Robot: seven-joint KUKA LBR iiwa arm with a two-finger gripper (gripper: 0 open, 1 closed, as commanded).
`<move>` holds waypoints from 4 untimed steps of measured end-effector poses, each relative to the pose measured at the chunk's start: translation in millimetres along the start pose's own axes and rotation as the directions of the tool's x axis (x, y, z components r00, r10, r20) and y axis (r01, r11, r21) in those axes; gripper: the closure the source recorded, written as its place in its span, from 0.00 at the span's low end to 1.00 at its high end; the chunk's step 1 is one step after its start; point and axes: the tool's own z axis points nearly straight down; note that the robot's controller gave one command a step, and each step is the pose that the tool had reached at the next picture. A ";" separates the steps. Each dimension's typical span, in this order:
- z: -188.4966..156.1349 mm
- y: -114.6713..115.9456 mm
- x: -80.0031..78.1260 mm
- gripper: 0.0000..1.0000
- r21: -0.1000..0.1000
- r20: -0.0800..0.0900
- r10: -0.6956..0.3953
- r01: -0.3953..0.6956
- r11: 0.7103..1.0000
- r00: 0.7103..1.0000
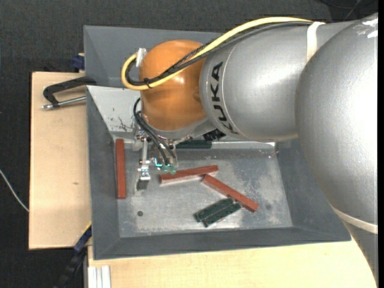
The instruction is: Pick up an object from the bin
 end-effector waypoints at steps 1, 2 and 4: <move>-4.3 -1.0 -2.2 0.00 -0.002 0.008 0.003 -0.003 1.000 1.000; 21.7 -43.4 -9.5 0.00 -0.003 0.010 -0.074 0.074 0.997 0.997; 98.1 -93.4 -20.0 1.00 0.003 0.002 -0.515 0.515 0.857 0.857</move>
Offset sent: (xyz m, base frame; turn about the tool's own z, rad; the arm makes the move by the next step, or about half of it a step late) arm 0.0159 -0.0879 -0.0476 -0.1295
